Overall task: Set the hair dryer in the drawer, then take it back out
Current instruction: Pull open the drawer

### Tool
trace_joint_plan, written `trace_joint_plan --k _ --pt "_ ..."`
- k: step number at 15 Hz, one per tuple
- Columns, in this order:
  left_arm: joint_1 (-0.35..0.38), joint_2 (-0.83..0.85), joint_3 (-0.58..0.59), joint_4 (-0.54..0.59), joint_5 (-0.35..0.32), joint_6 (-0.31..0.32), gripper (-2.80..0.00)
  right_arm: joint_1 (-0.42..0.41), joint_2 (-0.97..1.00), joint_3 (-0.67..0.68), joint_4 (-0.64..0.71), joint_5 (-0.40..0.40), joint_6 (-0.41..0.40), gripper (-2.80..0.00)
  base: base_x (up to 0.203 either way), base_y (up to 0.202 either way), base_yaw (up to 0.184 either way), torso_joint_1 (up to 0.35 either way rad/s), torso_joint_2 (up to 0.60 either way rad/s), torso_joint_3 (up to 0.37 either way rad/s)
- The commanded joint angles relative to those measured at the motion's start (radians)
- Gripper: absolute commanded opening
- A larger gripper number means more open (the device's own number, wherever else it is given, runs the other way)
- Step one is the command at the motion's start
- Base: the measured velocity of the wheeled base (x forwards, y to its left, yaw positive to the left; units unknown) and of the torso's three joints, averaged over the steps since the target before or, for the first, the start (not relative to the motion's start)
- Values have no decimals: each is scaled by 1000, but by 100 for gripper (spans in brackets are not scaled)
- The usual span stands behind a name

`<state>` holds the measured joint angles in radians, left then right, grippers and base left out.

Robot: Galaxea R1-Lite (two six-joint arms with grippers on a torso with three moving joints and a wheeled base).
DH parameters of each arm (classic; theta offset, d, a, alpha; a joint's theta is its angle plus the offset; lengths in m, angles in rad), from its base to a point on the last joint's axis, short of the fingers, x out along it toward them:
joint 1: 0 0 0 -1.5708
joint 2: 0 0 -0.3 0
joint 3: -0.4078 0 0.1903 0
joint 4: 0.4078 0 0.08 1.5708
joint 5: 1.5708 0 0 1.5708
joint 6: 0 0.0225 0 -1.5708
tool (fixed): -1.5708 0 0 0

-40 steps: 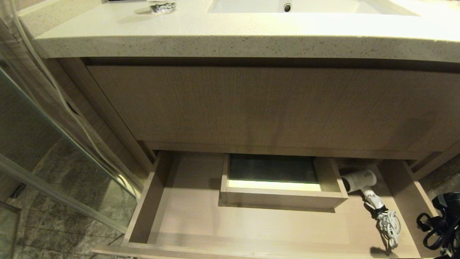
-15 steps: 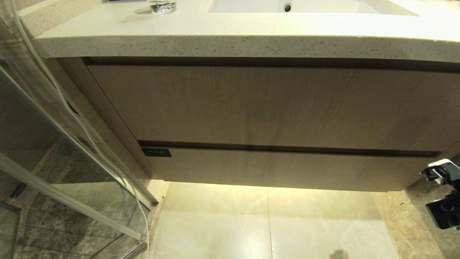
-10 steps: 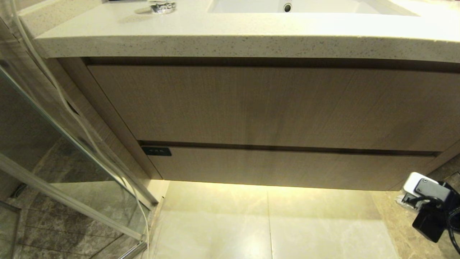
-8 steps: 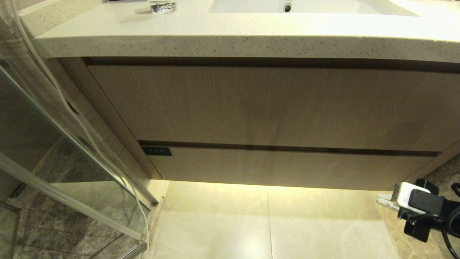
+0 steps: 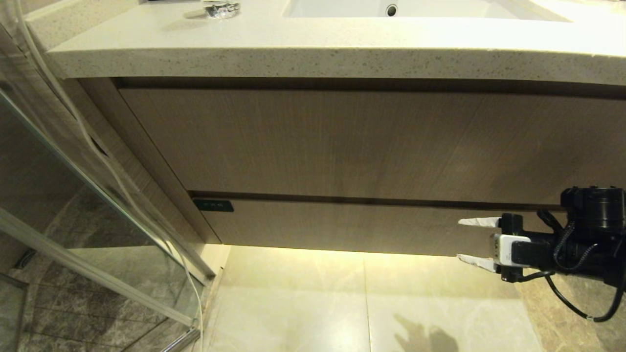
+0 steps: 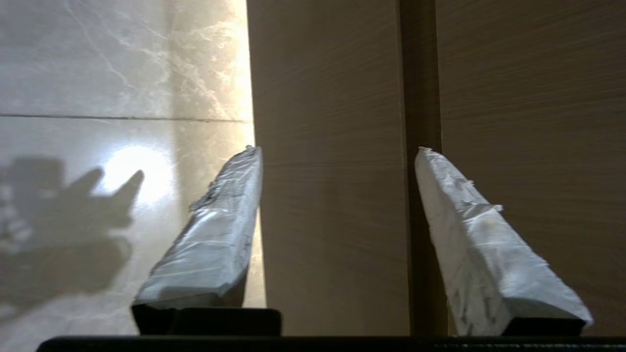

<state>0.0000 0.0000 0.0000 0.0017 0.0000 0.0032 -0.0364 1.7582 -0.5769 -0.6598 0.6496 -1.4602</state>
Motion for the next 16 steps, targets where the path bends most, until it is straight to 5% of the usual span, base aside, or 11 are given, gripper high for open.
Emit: trace_joint_plan --k 1,11,16 --pt "0 0 0 0 0 0 -280 1 150 -61 -40 10 -19 0 0 0 0 0 0 0" --pt "0 0 0 0 0 0 -280 13 338 -311 -115 -16 51 0 0 0 0 0 0 0" --pt "0 0 0 0 0 0 -280 15 253 -285 115 -72 86 0 0 0 0 0 0 0"
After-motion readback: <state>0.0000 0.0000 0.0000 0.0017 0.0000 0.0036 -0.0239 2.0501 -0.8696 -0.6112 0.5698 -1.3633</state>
